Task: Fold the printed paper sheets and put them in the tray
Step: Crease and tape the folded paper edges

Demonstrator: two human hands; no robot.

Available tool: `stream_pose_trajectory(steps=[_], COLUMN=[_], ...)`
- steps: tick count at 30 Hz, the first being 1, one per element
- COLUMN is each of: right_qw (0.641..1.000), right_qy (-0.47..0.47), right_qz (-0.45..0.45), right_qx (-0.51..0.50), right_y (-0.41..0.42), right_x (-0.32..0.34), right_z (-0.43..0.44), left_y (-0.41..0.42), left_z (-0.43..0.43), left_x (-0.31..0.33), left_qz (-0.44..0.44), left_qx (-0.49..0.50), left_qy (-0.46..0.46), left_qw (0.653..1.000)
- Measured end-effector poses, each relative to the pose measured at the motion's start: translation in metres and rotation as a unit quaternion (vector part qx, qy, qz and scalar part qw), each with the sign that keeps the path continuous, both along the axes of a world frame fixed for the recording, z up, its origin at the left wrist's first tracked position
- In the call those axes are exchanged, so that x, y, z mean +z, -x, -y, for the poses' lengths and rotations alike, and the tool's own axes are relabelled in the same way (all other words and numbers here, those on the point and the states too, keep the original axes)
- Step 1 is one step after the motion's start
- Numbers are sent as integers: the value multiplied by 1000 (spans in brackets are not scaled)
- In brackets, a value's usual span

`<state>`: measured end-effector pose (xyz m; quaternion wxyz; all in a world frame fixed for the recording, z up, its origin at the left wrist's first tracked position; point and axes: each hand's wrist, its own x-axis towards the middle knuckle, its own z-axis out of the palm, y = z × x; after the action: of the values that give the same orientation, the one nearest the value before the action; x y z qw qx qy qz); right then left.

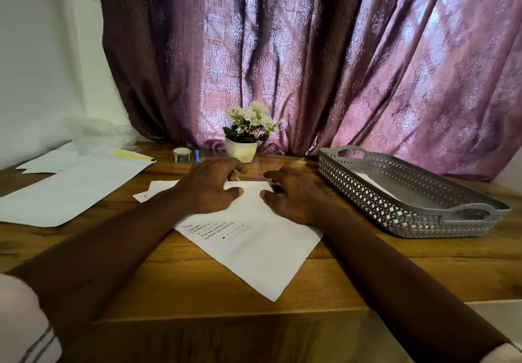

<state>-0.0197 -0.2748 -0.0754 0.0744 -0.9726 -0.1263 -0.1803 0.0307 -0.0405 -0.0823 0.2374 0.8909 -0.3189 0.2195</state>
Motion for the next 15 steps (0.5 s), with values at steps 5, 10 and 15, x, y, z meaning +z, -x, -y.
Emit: stream_pose_trajectory(steps=[5, 10, 15], right_qw=[991, 960, 916], right_qy=[-79, -232, -310], right_qz=[104, 154, 252], right_qx=[38, 24, -44], right_y=[0, -1, 23], right_x=[3, 2, 16], right_z=[0, 3, 14], left_y=[2, 29, 58], left_z=[-3, 2, 37], left_x=[10, 22, 19], left_qz=[131, 224, 200], left_qx=[-12, -4, -106], left_qy=[21, -2, -31], left_qw=[991, 975, 973])
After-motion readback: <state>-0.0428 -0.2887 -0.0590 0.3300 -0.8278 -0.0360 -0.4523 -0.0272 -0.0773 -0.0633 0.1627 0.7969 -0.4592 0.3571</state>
